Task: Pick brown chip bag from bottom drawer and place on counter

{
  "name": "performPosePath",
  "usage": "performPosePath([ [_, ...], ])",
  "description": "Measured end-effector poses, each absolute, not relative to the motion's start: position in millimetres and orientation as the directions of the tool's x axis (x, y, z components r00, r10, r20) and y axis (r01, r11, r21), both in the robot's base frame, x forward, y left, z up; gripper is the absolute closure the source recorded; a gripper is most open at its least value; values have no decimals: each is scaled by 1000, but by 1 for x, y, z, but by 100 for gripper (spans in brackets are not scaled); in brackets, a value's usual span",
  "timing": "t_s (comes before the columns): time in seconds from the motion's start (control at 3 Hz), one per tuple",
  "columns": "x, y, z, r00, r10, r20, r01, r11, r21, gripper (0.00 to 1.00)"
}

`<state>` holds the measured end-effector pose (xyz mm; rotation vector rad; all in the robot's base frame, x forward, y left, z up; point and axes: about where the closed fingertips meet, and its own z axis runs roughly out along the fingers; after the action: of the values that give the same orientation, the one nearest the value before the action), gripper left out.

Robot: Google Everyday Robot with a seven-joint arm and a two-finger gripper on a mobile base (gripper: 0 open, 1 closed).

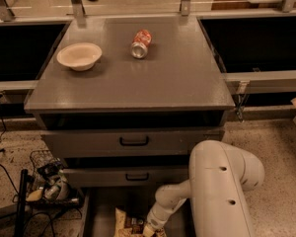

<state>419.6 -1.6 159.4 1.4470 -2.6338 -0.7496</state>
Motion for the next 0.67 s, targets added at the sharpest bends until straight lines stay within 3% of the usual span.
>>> performPosePath([
  [0.67, 423, -1, 174, -544, -826, -147, -781, 435, 447, 100],
])
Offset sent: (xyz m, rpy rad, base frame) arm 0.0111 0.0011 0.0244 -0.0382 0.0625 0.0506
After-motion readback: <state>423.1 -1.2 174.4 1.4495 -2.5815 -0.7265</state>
